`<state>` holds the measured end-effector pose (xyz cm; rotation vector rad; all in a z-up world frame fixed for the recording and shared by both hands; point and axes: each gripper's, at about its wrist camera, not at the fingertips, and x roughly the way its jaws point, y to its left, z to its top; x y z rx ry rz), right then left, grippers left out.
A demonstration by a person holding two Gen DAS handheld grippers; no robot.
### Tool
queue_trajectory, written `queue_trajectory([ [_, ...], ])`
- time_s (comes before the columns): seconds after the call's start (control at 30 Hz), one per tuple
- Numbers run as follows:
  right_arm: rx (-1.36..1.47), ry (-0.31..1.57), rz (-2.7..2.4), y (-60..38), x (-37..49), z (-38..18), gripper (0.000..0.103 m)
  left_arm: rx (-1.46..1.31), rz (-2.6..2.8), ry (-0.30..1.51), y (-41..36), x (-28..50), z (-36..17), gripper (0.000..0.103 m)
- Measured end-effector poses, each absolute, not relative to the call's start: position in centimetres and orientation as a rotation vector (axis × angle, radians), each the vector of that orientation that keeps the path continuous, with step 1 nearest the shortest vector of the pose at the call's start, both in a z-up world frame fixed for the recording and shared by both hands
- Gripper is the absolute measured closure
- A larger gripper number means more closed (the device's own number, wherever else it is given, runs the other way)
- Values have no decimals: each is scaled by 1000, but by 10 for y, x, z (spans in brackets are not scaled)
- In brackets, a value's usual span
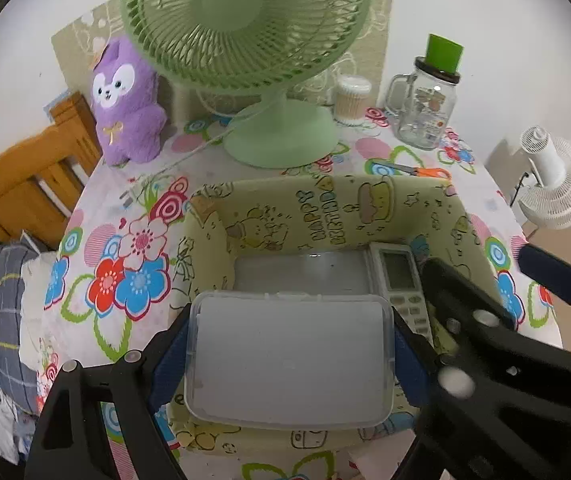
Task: Organize rigid objects
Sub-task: 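Lower the remote and tray into the box and open both tools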
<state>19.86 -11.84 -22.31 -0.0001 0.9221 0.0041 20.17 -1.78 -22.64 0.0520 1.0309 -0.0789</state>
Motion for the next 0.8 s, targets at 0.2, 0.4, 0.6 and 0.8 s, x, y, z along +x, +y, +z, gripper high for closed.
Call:
queue_trajectory([
  [0.2, -4, 938, -17, -122, 200, -227, 18, 65, -65, 1041, -19, 206, -232, 11],
  [0.4, 27, 955, -22, -124, 200, -230, 15, 60, -86, 1050, -21, 204, -234, 3],
  [0.6, 45, 951, -16, -125, 197, -227, 10, 49, -81, 1053, -21, 200, -229, 2],
  [0.8, 54, 931, -24, -125, 188, -221, 7, 69, -69, 1026, -21, 191, -219, 1],
])
